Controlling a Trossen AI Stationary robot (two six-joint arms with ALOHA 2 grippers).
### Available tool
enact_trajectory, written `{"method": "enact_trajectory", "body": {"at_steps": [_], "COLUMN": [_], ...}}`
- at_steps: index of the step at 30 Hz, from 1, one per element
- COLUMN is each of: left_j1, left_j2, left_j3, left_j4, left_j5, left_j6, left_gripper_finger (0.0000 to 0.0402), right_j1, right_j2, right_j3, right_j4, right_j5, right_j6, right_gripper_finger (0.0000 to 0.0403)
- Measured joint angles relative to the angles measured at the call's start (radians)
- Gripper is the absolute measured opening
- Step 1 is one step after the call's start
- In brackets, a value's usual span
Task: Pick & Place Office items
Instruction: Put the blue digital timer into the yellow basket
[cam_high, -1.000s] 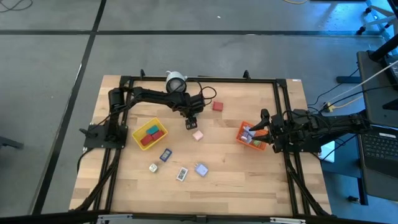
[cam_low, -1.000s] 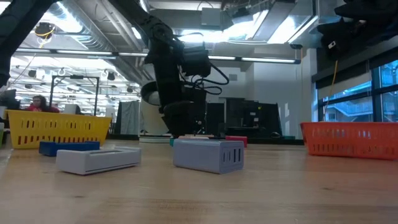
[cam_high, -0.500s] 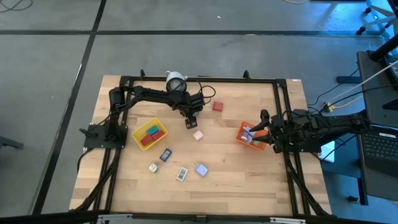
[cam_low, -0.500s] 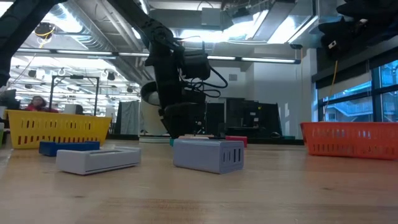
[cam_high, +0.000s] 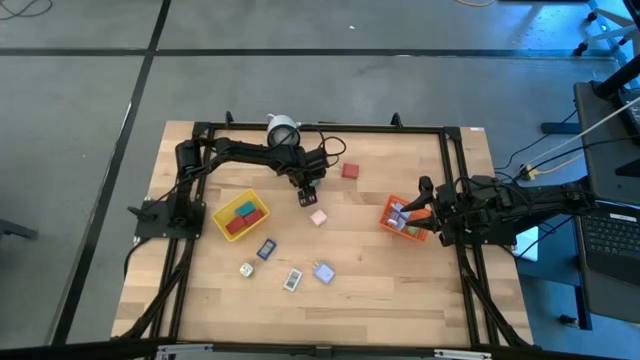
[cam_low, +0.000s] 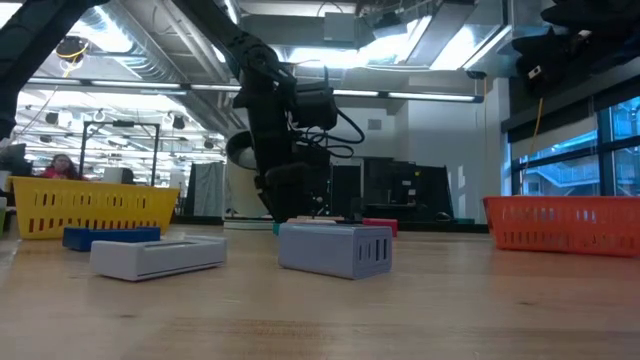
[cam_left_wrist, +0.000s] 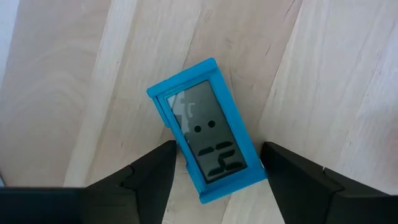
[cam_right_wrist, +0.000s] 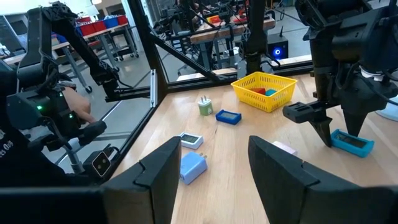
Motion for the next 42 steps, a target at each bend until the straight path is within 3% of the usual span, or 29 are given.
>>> {"method": "enact_trajectory", "body": {"at_steps": [13,42], "left_j1": [-0.005,-0.045], "left_j2": [0.000,0.000], "left_j3": [-0.001,0.166], "left_j4": [-0.012,-0.064], "left_j5": [0.021,0.058], "left_j6": [-0.026,-0.023], "left_gripper_finger": [0.0165,0.0158], "right_j1": [0.000,0.000], "right_j2": [0.000,0.000], "right_j3": [0.000,0.000], "right_j4": [0.000,-0.011], "right_j5": [0.000,-0.026], "right_j6": [0.005,0.001], "right_gripper_finger": [0.0187,0.0187]}}
